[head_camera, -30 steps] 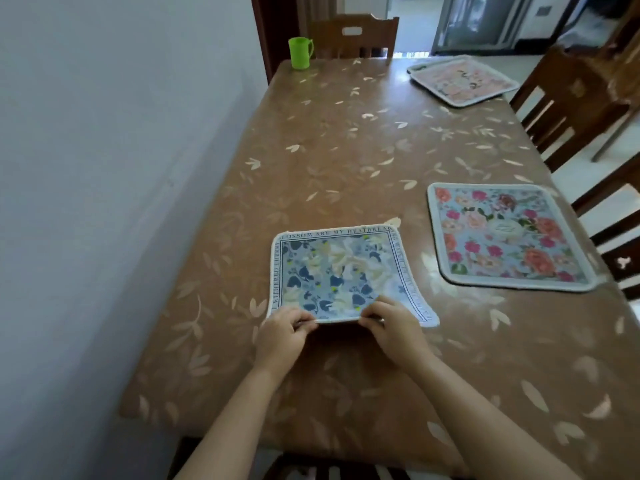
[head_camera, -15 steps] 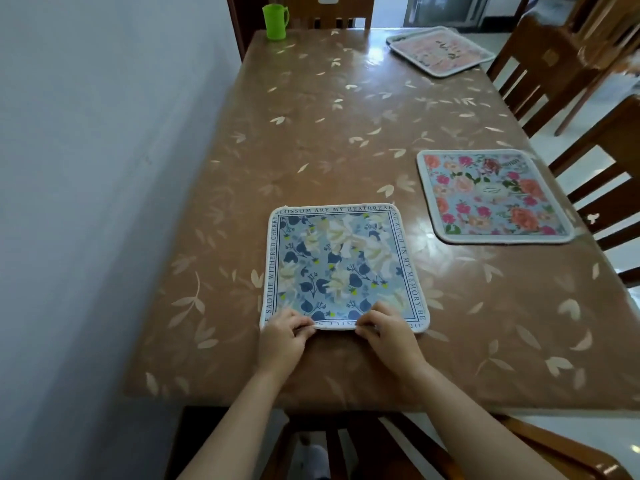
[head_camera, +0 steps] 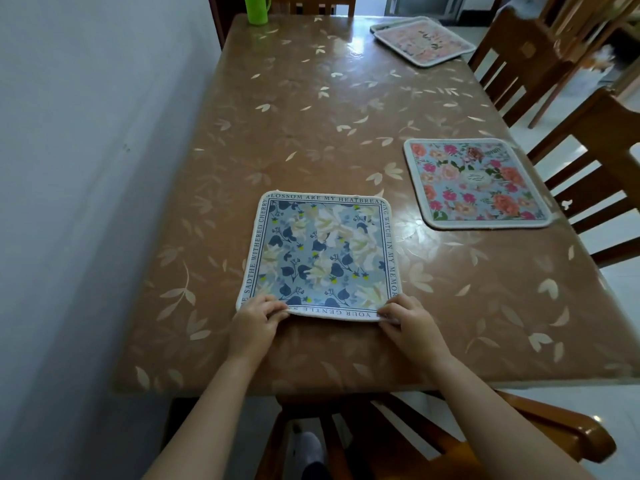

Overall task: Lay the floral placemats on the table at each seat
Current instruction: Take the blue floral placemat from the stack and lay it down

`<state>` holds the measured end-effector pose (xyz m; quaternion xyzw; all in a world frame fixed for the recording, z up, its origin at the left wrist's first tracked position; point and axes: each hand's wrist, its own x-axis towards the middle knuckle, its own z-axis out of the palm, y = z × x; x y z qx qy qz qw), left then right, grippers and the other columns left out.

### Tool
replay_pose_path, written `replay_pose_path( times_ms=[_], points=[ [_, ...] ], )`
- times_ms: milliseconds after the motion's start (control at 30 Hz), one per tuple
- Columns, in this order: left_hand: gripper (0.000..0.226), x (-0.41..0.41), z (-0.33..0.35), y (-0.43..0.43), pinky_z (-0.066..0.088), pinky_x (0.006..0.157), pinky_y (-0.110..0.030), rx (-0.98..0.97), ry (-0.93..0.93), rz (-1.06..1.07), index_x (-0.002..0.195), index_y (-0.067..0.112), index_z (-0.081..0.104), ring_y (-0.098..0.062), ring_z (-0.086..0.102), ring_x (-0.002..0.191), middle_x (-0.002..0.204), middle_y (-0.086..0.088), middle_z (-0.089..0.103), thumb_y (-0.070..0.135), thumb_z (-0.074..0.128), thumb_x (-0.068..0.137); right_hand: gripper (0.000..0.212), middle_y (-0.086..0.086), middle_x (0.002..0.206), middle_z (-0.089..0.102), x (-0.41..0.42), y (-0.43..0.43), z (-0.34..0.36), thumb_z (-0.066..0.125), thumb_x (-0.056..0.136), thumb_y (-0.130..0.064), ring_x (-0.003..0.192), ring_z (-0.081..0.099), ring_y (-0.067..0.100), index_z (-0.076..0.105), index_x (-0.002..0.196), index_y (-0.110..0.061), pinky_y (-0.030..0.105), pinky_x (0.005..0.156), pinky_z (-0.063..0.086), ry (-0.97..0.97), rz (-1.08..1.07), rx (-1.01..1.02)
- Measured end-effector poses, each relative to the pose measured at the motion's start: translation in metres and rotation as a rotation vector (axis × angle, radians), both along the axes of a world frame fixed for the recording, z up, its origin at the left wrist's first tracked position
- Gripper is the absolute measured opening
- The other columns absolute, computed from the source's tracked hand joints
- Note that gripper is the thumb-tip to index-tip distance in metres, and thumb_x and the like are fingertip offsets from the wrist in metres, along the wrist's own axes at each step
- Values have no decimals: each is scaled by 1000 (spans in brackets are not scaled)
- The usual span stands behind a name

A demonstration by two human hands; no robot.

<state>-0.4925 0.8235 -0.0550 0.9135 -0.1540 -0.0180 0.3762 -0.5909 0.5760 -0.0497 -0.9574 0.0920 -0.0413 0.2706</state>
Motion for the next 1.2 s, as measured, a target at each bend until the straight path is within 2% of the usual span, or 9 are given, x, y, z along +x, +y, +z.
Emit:
replay_pose_path(
  times_ms=[167, 333, 433, 533, 733, 867, 967, 1067, 1200],
  points=[
    [10, -2, 3, -1, 48, 71, -38, 150, -85, -161, 79, 5, 70, -26, 58, 79, 82, -9, 66, 0, 73, 71, 7, 12, 82, 65, 7, 9, -1, 69, 73, 2, 85, 59, 32, 68, 78, -3, 33, 71, 47, -19, -46, 48],
    [20, -19, 6, -26, 46, 77, -36, 113, -99, -264, 87, 6, 69, -25, 58, 85, 87, -9, 66, 8, 76, 69, 5, 8, 81, 64, 10, 24, 6, 70, 73, -3, 82, 59, 27, 68, 76, -6, 29, 69, 46, -42, -26, 101],
    [19, -27, 7, -37, 46, 79, -31, -23, -2, -191, 89, 8, 68, -19, 57, 87, 89, -6, 64, 12, 75, 72, 3, 8, 80, 63, 18, 46, 11, 70, 73, -6, 80, 58, 26, 68, 75, -7, 34, 68, 49, -50, 27, 130],
    [12, -25, 12, -35, 49, 76, -35, -108, 56, -111, 85, 9, 69, -18, 57, 83, 84, -5, 64, 10, 74, 74, 2, 6, 78, 62, 26, 61, 15, 69, 74, -8, 79, 57, 23, 67, 74, -7, 34, 67, 48, -65, 22, 161],
    [9, -20, 15, -23, 50, 74, -31, -116, 35, -148, 84, 6, 70, -17, 59, 80, 83, -7, 64, 5, 71, 75, 4, 8, 82, 61, 31, 71, 19, 68, 76, -10, 81, 55, 24, 67, 78, -7, 33, 70, 46, -51, 46, 204],
    [8, -22, 12, -17, 47, 70, -21, -134, 25, -118, 82, 4, 69, -16, 60, 76, 81, -7, 64, 1, 71, 75, 8, 10, 85, 61, 29, 70, 18, 69, 76, -9, 85, 54, 26, 66, 82, -5, 38, 74, 48, -33, 108, 182],
    [10, -21, 13, -6, 45, 67, -12, -163, 43, -76, 80, 5, 69, -13, 59, 73, 79, -4, 63, -2, 71, 73, 12, 11, 87, 61, 32, 65, 18, 71, 72, -7, 88, 55, 27, 66, 83, -6, 37, 76, 48, -4, 142, 153],
    [14, -15, 13, 13, 43, 68, -8, -172, 39, -7, 78, 7, 68, -7, 59, 73, 79, -2, 63, -5, 70, 72, 15, 11, 88, 62, 43, 61, 18, 71, 70, -4, 88, 55, 28, 67, 84, -6, 37, 76, 47, 19, 161, 113],
    [16, -5, 16, 42, 44, 71, -8, -151, 38, 81, 76, 6, 68, -16, 61, 77, 82, -4, 64, -9, 70, 70, 13, 12, 84, 63, 58, 65, 18, 69, 68, 1, 82, 58, 30, 68, 79, -6, 38, 73, 49, -12, 187, 122]
  ],
)
